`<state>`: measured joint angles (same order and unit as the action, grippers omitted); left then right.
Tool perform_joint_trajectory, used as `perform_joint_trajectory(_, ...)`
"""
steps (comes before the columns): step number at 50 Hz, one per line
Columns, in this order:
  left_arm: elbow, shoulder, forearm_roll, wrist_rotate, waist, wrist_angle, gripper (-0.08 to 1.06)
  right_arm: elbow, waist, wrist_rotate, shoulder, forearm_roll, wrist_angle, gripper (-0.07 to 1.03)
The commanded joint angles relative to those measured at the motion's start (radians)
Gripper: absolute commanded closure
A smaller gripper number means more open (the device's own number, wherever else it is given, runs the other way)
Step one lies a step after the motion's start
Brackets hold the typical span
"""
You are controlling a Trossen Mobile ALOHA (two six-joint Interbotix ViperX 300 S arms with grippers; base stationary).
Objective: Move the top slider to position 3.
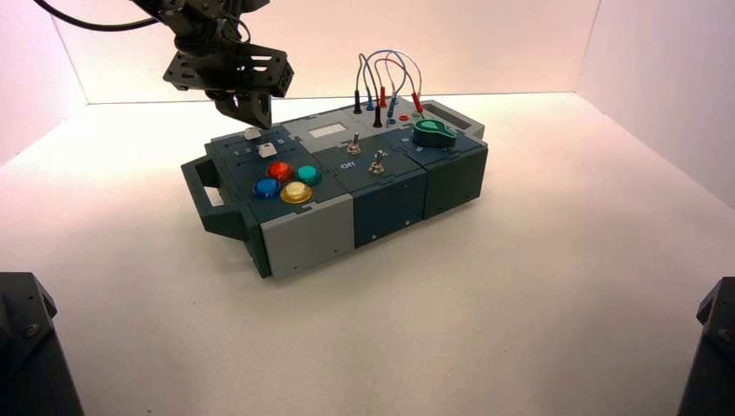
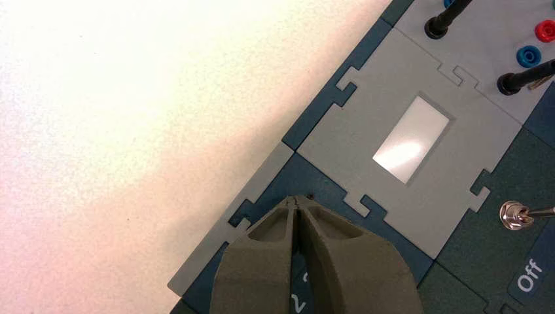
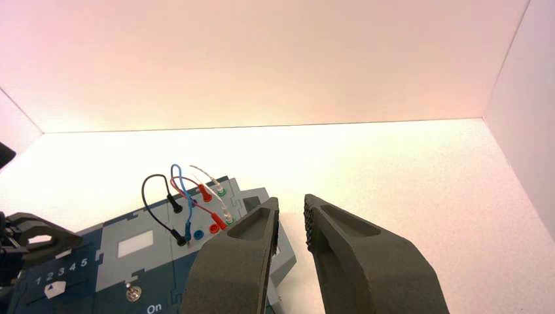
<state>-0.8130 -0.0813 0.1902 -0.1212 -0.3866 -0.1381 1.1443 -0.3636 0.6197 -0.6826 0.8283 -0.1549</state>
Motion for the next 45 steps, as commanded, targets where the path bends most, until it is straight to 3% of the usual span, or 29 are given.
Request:
perform_joint_trajectory(1,0.005,0.032,-0.002,-0.003,0.011,0.005,1.01,-0.014,0.003,0.002,-0.005,-0.002,-0.008,0.73)
perform_joint_trajectory(31,0.044,0.028,-0.003,-0.018,0.011,0.034,1.01,-0.014,0.003,0.002,-0.003,0.000,-0.008,0.73)
perform_joint_trajectory(45,0.012,0.083,-0.002,-0.018,0.011,0.086,1.01,-0.012,0.003,0.002,-0.003,0.000,-0.009,0.73)
